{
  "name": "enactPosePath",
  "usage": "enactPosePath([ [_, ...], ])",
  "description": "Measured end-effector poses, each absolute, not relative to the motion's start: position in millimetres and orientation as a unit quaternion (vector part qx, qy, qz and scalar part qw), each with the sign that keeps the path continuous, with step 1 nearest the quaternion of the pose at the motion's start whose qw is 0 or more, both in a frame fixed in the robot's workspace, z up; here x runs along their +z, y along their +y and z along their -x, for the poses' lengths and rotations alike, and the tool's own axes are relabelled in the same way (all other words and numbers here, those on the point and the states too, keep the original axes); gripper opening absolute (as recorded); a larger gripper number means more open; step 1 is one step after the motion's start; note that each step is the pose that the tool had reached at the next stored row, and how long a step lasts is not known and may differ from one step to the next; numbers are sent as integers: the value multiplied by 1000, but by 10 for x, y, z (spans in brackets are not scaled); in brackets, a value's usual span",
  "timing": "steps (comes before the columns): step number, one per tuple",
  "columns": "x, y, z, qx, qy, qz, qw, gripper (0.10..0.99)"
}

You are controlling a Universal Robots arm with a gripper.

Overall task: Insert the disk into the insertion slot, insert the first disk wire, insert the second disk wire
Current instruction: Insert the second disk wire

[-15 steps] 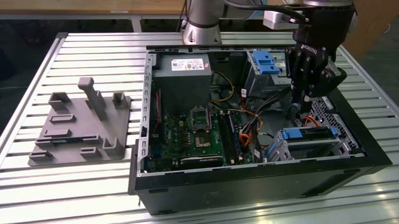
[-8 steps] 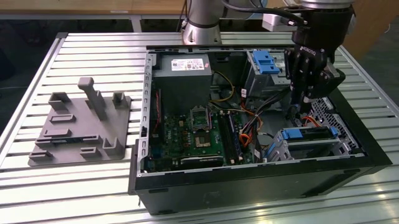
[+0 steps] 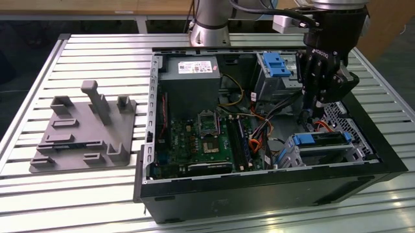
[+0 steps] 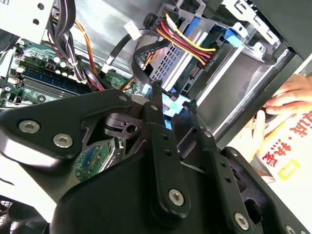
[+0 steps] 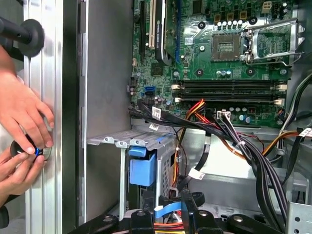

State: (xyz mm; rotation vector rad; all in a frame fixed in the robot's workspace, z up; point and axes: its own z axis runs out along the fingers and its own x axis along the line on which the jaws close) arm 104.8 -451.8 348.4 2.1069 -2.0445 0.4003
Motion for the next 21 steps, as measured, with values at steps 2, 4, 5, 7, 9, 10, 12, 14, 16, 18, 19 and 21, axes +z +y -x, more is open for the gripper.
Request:
enactPosePath([
  [2, 3485, -4519, -1048, 136, -687, -708, 91, 357],
  [4, 3484, -4519, -1048, 139, -686, -708, 94, 357],
  [5, 3484, -4519, -1048, 141, -686, -707, 95, 357],
  [7, 3484, -4518, -1049, 143, -686, -707, 97, 357],
  [9, 3480, -4519, -1048, 144, -686, -707, 98, 357],
  [10, 3477, -4519, -1048, 144, -686, -707, 98, 357],
  [12, 3472, -4519, -1048, 144, -686, -707, 98, 357],
  [14, 3467, -4519, -1048, 145, -686, -707, 97, 357],
  [16, 3463, -4519, -1048, 145, -686, -707, 97, 341],
  [18, 3458, -4519, -1046, 146, -686, -707, 96, 341],
  [19, 3456, -4519, -1046, 146, -686, -707, 96, 271],
  [21, 3451, -4519, -1046, 146, -686, -707, 96, 271],
])
